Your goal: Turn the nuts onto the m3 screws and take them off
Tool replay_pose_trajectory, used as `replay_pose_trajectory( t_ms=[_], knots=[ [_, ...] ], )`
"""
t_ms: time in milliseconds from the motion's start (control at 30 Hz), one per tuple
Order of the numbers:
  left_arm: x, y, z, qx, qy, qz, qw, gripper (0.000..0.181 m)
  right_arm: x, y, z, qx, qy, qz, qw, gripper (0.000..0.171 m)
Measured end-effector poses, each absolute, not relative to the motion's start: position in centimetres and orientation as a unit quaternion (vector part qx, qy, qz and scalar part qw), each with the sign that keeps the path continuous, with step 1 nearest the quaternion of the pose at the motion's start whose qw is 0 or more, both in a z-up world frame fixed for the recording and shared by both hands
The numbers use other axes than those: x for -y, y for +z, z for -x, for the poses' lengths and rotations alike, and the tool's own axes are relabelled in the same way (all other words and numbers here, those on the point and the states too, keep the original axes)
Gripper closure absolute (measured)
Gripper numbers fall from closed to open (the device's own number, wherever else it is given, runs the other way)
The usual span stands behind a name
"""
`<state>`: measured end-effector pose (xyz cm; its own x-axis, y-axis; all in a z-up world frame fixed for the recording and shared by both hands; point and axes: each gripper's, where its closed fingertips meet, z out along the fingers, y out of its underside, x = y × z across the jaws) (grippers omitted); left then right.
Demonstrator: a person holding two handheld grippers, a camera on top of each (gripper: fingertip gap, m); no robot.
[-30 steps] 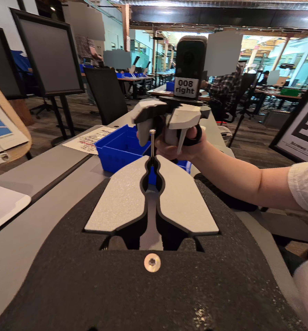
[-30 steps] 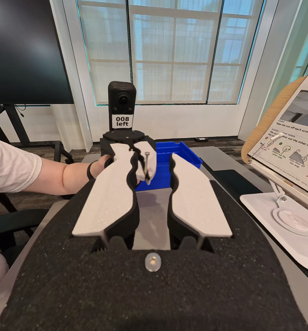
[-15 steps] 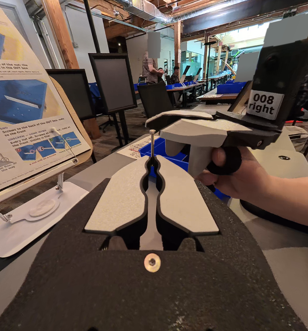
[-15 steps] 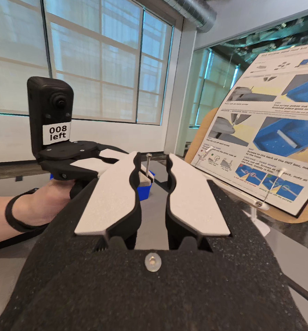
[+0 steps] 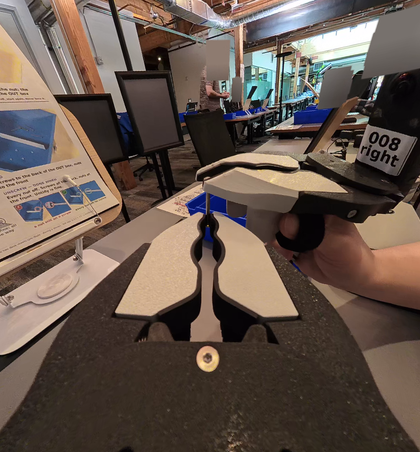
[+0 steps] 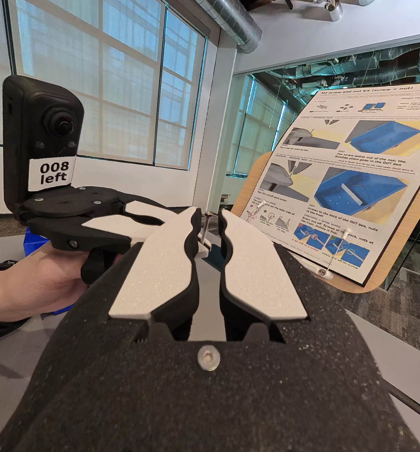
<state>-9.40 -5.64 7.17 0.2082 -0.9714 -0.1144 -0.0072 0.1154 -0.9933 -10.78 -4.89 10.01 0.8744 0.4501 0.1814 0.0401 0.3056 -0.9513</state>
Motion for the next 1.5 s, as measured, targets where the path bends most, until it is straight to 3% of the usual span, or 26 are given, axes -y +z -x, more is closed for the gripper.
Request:
replay_pose_trajectory(
  t_ms=[467, 700, 1033, 1500],
  knots=[
    [6.4, 7.5, 9.5, -0.489, -0.453, 0.505, 0.548, 0.179, 5.2, 10.3, 11.0, 0.253, 0.193, 0.567, 0.759, 0.166],
    [9.3, 8.4, 10.1, -0.535, -0.557, 0.462, 0.436, 0.179, 8.1, 11.1, 11.6, 0.362, 0.384, 0.526, 0.666, 0.166],
    [14.6, 7.4, 10.4, -0.598, -0.637, 0.394, 0.284, 0.179, 13.5, 10.1, 11.7, 0.484, 0.538, 0.43, 0.541, 0.166],
    [19.3, 6.7, 11.7, -0.617, -0.708, 0.319, 0.126, 0.179, 18.2, 9.3, 12.2, 0.547, 0.63, 0.321, 0.449, 0.166]
  ],
)
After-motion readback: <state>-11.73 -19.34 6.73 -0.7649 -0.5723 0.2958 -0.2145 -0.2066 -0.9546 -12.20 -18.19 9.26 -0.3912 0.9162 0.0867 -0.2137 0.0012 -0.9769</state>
